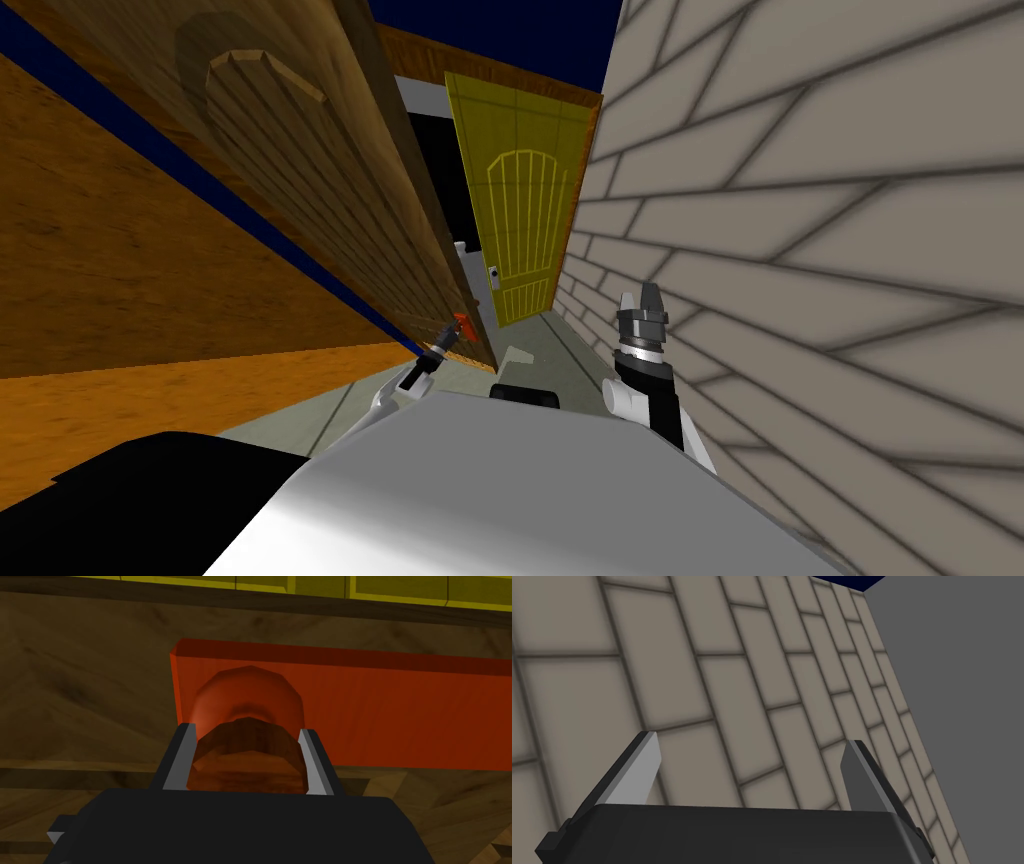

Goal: Pull the door open

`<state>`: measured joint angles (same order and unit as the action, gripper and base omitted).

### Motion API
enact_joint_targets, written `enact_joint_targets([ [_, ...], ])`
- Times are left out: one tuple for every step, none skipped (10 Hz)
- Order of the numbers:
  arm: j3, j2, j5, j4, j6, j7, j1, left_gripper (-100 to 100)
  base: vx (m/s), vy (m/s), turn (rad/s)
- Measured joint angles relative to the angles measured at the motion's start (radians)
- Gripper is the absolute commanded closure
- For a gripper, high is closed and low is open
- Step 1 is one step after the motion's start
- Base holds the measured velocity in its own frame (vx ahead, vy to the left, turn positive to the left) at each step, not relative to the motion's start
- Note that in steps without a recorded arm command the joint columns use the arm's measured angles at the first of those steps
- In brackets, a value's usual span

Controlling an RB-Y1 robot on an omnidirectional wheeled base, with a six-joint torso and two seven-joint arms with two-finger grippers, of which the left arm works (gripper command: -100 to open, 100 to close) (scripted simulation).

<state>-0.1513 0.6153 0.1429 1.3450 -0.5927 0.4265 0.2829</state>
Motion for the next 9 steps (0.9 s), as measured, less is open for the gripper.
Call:
enact_joint_targets([
  [-0.003, 0.013, 0.001, 0.001, -0.014, 0.008, 0.004, 100, -0.198, 0.079, -0.118],
  [-0.007, 0.025, 0.001, 0.001, -0.028, 0.015, 0.012, 100, -0.189, 0.137, -0.136],
  [-0.015, 0.037, 0.001, -0.004, -0.045, 0.024, 0.018, 100, -0.211, 0.138, -0.193],
  [-0.02, 0.049, 0.001, -0.002, -0.061, 0.032, 0.029, 100, -0.243, 0.099, -0.133],
  [-0.025, 0.061, 0.002, -0.005, -0.076, 0.04, 0.032, 100, -0.214, 0.124, -0.114],
  [-0.03, 0.07, 0.001, -0.006, -0.089, 0.046, 0.04, 100, -0.195, 0.096, -0.11],
  [-0.034, 0.081, 0.002, -0.005, -0.102, 0.051, 0.05, 100, -0.09, 0.036, -0.01],
  [-0.036, 0.082, 0.001, -0.007, -0.104, 0.052, 0.053, 100, -0.109, 0.062, -0.091],
  [-0.038, 0.087, 0.001, -0.014, -0.11, 0.056, 0.055, 100, -0.206, 0.116, -0.194],
])
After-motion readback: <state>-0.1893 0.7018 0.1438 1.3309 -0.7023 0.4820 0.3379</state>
